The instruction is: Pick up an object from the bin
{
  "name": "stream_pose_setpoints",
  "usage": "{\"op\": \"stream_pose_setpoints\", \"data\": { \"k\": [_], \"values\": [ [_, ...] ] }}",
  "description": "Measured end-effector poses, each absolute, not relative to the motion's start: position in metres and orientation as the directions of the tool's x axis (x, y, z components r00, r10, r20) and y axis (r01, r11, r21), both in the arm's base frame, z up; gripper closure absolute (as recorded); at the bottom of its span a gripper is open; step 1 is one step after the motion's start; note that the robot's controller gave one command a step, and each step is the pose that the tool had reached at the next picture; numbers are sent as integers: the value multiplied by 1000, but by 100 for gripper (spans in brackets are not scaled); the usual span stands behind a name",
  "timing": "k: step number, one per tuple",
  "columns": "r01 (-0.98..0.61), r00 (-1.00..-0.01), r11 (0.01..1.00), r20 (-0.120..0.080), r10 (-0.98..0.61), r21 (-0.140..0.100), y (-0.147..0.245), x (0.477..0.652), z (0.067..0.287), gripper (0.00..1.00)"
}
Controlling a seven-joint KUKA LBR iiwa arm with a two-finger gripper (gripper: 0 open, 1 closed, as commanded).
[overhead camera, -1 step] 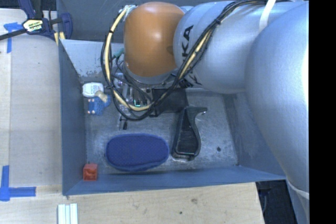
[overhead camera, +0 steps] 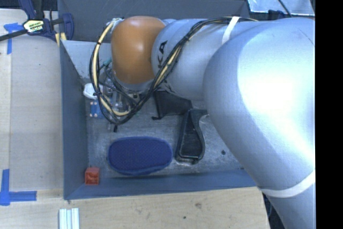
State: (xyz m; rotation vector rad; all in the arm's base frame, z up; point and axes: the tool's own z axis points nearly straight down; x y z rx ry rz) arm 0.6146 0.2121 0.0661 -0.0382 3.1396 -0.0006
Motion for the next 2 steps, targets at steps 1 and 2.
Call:
{"op": "stream_pose_setpoints", "data": {
  "k": [1,2],
  "values": [
    [-23,-1000,1000,-7,-23,1,212,616,72,100],
    [-64,-998,998,-13,-64,3,201,608,280,100]
  ]
}}
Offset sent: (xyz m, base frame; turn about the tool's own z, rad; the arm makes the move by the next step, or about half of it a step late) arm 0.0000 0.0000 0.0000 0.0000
